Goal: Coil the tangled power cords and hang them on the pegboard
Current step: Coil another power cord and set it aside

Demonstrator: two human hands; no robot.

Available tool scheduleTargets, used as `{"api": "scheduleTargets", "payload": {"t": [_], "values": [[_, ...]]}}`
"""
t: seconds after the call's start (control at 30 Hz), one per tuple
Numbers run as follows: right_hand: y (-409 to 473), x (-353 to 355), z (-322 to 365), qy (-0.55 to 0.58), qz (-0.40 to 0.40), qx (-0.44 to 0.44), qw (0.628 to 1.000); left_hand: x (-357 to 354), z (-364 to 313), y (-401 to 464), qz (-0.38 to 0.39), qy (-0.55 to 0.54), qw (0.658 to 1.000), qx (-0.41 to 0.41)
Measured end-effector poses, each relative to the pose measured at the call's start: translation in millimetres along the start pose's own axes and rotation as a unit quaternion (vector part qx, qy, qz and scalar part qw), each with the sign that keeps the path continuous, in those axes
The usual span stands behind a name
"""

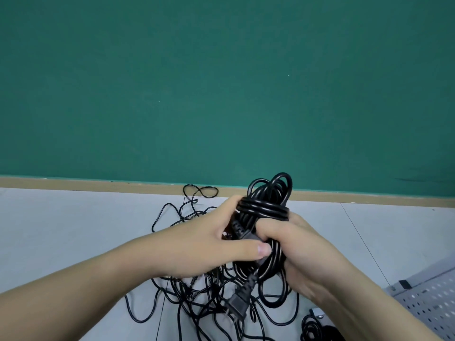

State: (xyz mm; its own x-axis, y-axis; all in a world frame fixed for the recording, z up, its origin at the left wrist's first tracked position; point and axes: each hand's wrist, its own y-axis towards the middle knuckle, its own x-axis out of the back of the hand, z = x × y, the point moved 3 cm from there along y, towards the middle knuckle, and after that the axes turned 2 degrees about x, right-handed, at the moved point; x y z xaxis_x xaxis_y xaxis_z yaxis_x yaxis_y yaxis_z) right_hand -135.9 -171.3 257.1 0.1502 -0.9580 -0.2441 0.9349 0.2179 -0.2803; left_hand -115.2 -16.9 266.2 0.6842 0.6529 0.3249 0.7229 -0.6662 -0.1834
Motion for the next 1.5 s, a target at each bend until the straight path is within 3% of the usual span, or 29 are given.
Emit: {"api": "scheduleTargets", "payload": {"t": [0.2, 0.4, 0.63, 0.73, 0.9, 1.07, 1.2, 1.43, 1.5], "values": [[3.8, -4.3, 5.0, 0.051, 0.012, -0.032, 0.998, 4.3, -7.5, 2.9, -0.074, -0.035, 0.996, -0.031], [3.7, -1.5, 12.7, 0.082, 0.022, -0.038, 0.996, 8.7, -9.4, 3.2, -0.086, -0.134, 0.987, -0.036], [-1.7, -6.1, 16.9, 0.177, 0.125, -0.024, 0.976, 5.8, -4.1, 3.9, -0.106, -0.303, 0.946, 0.034], [-2.0, -4.9, 16.3, 0.145, 0.126, -0.014, 0.981, 6.1, -2.8, 4.8, -0.112, -0.329, 0.936, 0.044], [-1.6, -3.7, 15.1, 0.136, 0.099, 0.000, 0.986, 6.9, -2.8, 4.3, -0.117, -0.297, 0.947, 0.029], [-1.5, -4.9, 12.3, 0.111, 0.083, 0.014, 0.990, 9.6, 0.7, 0.3, -0.102, -0.151, 0.983, 0.016], [-1.5, -6.6, 11.8, 0.103, 0.077, 0.010, 0.992, 13.3, -0.5, -5.7, -0.124, -0.067, 0.990, 0.001], [-1.8, -4.9, 18.7, 0.088, 0.089, 0.031, 0.992, 21.4, 2.1, -7.7, -0.164, -0.110, 0.980, -0.026], [-2.9, -4.6, 20.6, 0.081, 0.090, 0.046, 0.992, 19.9, 0.8, -9.4, -0.136, -0.122, 0.983, -0.012]]}}
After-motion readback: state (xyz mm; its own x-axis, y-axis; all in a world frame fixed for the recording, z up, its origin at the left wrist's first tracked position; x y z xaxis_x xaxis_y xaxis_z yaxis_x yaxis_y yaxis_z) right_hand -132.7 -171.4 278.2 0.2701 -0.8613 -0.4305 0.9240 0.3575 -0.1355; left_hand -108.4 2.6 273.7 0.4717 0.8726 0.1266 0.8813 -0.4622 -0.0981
